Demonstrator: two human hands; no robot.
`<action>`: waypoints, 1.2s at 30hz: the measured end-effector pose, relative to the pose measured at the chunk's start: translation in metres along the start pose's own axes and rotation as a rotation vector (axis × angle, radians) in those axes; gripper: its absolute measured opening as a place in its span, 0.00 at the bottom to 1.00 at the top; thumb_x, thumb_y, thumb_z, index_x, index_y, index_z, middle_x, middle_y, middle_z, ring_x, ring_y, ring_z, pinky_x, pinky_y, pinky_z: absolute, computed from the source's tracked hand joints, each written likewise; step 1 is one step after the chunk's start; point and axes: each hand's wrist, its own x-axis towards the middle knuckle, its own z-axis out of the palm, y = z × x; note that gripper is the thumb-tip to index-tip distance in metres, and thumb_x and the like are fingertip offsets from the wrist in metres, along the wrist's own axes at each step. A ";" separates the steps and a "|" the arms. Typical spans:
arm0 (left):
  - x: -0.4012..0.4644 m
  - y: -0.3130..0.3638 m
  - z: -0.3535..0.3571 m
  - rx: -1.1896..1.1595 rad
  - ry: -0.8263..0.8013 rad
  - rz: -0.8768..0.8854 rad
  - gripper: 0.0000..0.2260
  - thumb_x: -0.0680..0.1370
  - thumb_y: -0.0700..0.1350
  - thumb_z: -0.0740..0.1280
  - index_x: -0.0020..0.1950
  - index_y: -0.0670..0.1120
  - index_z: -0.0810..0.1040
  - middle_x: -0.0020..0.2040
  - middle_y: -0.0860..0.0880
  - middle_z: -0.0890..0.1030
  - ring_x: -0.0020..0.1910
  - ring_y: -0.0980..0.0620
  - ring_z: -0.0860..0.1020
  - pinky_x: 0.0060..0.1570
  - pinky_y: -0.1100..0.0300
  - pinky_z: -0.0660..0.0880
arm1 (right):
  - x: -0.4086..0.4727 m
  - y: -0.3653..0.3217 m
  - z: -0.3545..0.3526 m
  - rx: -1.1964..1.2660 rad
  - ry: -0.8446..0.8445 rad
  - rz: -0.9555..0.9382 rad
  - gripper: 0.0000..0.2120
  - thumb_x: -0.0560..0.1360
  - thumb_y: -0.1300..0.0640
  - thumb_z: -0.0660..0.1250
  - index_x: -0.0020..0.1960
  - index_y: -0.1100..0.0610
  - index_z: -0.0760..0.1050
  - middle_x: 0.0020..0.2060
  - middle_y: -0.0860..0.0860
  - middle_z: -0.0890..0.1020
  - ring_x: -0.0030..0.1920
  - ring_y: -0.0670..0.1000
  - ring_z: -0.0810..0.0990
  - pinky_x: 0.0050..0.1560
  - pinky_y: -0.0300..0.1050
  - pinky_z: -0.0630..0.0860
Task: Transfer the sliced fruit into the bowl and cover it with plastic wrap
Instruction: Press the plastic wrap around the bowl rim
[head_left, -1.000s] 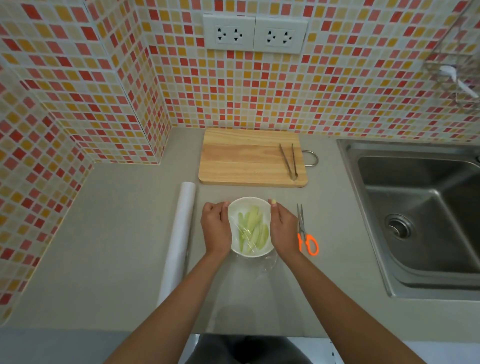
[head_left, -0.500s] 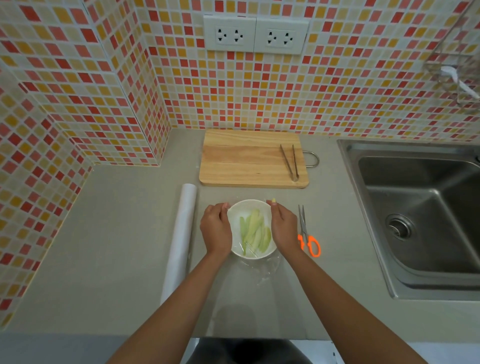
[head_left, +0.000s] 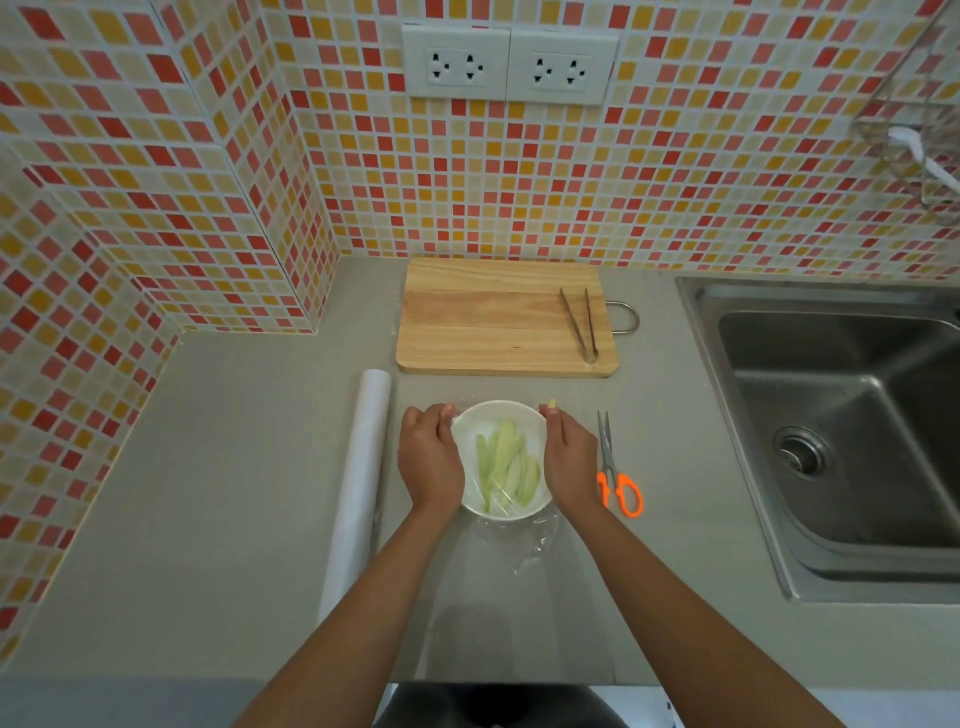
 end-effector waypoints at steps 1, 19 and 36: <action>0.001 0.000 0.000 0.026 0.003 0.006 0.12 0.82 0.44 0.59 0.50 0.43 0.82 0.43 0.47 0.77 0.38 0.50 0.74 0.37 0.59 0.66 | 0.000 0.000 0.000 -0.006 -0.001 -0.004 0.21 0.82 0.53 0.54 0.45 0.68 0.77 0.38 0.65 0.81 0.36 0.54 0.76 0.40 0.52 0.74; 0.015 -0.012 0.002 -0.426 -0.238 -0.317 0.11 0.81 0.42 0.60 0.40 0.41 0.76 0.36 0.51 0.78 0.39 0.53 0.74 0.41 0.59 0.70 | 0.006 0.005 0.003 -0.052 -0.011 -0.013 0.20 0.82 0.52 0.54 0.49 0.62 0.80 0.38 0.57 0.83 0.42 0.55 0.80 0.44 0.51 0.76; 0.015 -0.004 0.003 -0.680 -0.343 -0.411 0.13 0.80 0.37 0.61 0.45 0.49 0.83 0.45 0.52 0.85 0.44 0.55 0.82 0.47 0.62 0.78 | 0.001 0.004 0.001 0.071 -0.010 0.033 0.17 0.82 0.54 0.55 0.53 0.57 0.81 0.42 0.48 0.83 0.45 0.44 0.80 0.50 0.45 0.77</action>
